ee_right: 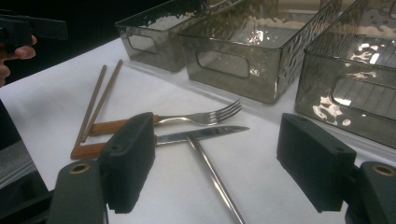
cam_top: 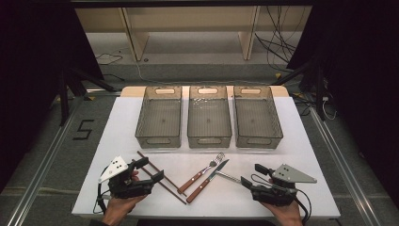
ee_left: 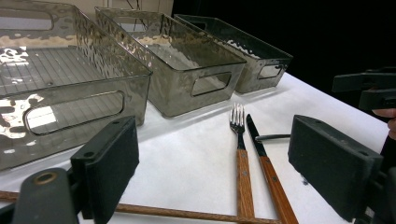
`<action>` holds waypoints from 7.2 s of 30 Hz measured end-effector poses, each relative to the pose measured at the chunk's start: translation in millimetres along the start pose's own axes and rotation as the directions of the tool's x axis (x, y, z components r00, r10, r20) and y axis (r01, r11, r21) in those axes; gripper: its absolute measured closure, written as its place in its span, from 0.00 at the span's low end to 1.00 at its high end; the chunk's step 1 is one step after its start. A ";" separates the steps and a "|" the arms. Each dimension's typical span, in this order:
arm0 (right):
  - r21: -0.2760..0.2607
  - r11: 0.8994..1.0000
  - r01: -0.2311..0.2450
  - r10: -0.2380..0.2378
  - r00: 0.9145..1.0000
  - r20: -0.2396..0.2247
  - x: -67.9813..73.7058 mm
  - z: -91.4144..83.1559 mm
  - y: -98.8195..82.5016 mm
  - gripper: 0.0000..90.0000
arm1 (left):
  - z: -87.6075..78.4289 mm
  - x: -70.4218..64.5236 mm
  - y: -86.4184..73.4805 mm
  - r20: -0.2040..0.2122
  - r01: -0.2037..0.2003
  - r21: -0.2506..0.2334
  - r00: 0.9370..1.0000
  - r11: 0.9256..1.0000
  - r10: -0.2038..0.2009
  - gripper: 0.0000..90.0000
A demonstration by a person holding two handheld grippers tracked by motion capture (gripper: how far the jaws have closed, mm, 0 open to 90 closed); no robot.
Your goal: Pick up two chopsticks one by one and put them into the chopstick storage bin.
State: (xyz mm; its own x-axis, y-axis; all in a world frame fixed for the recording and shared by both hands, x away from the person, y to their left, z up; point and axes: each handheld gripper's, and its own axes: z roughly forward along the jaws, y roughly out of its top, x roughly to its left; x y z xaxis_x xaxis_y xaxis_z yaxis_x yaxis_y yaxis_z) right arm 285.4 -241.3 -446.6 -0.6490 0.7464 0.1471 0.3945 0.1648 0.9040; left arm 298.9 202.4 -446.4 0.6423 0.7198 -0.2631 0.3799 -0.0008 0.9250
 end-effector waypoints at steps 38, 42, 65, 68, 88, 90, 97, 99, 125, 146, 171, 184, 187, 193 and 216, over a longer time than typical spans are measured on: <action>0.005 1.000 -0.007 0.007 1.000 -0.007 0.0 0.2 0.0 0.32 | 19.4 13.9 39.7 0.020 -0.203 0.277 0.978 0.939 0.206 0.18; 0.006 1.000 -0.004 0.004 1.000 -0.010 0.0 1.0 -0.4 0.32 | 27.0 18.4 49.3 0.050 -0.251 0.362 0.967 0.898 0.250 0.18; 0.025 1.000 -0.004 0.004 1.000 -0.018 0.5 2.4 -0.9 0.32 | 81.1 20.3 48.5 0.276 -0.488 0.694 0.860 0.530 0.430 0.22; 0.026 1.000 -0.003 0.003 1.000 -0.018 0.6 2.6 -0.9 0.32 | 86.0 20.0 45.0 0.297 -0.505 0.705 0.848 0.499 0.438 0.23; 0.036 0.999 -0.005 0.005 1.000 -0.013 -0.7 3.3 -1.5 0.32 | 107.0 19.7 32.0 0.409 -0.584 0.750 0.779 0.312 0.475 0.34; 0.036 0.999 -0.005 0.006 1.000 -0.011 -1.4 3.2 -1.5 0.32 | 108.9 19.6 31.7 0.422 -0.592 0.753 0.768 0.285 0.481 0.35; 0.036 0.999 -0.008 0.009 1.000 -0.008 -2.3 3.1 -1.4 0.32 | 116.0 20.1 30.1 0.452 -0.604 0.762 0.755 0.234 0.475 0.37; 0.036 0.999 -0.008 0.008 1.000 -0.008 -2.4 3.0 -1.4 0.32 | 117.7 19.9 30.2 0.457 -0.607 0.758 0.755 0.238 0.470 0.38; 0.046 0.999 -0.013 0.013 1.000 -0.005 -3.4 4.0 -1.9 0.33 | 126.2 19.9 29.7 0.556 -0.667 0.730 0.707 0.150 0.436 0.65; 0.051 0.999 -0.019 0.019 1.000 -0.001 -4.3 4.3 -2.0 0.33 | 127.5 17.1 30.1 0.613 -0.732 0.667 0.644 0.137 0.457 0.84; 0.052 0.998 -0.018 0.018 1.000 -0.002 -4.3 4.5 -2.1 0.33 | 130.2 12.7 40.4 0.613 -0.767 0.626 0.594 0.138 0.520 0.94; 0.050 0.999 -0.018 0.019 1.000 -0.002 -4.4 4.1 -2.1 0.33 | 115.7 8.6 65.7 0.481 -0.699 0.640 0.688 0.318 0.543 0.94; 0.050 0.999 -0.020 0.020 1.000 0.000 -4.3 4.3 -2.1 0.33 | 110.2 8.1 73.3 0.444 -0.671 0.648 0.717 0.360 0.538 0.94; 0.051 0.998 -0.019 0.019 1.000 0.000 -4.0 4.5 -2.0 0.33 | 104.4 8.2 92.2 0.363 -0.616 0.667 0.760 0.419 0.539 0.94; 0.049 0.999 -0.021 0.021 1.000 -0.002 -4.2 3.9 -1.9 0.33 | 104.5 48.7 164.5 -0.016 -0.337 0.639 0.893 0.691 0.450 0.94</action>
State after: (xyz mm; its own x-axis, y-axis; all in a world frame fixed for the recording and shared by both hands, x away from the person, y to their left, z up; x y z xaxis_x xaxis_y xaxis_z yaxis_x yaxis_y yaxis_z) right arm 290.0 -242.2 -450.6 -0.6422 0.7482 0.1667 0.4395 0.1812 0.8798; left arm 462.3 164.8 -335.7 0.7337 0.6536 0.1858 0.4717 -0.6867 0.5532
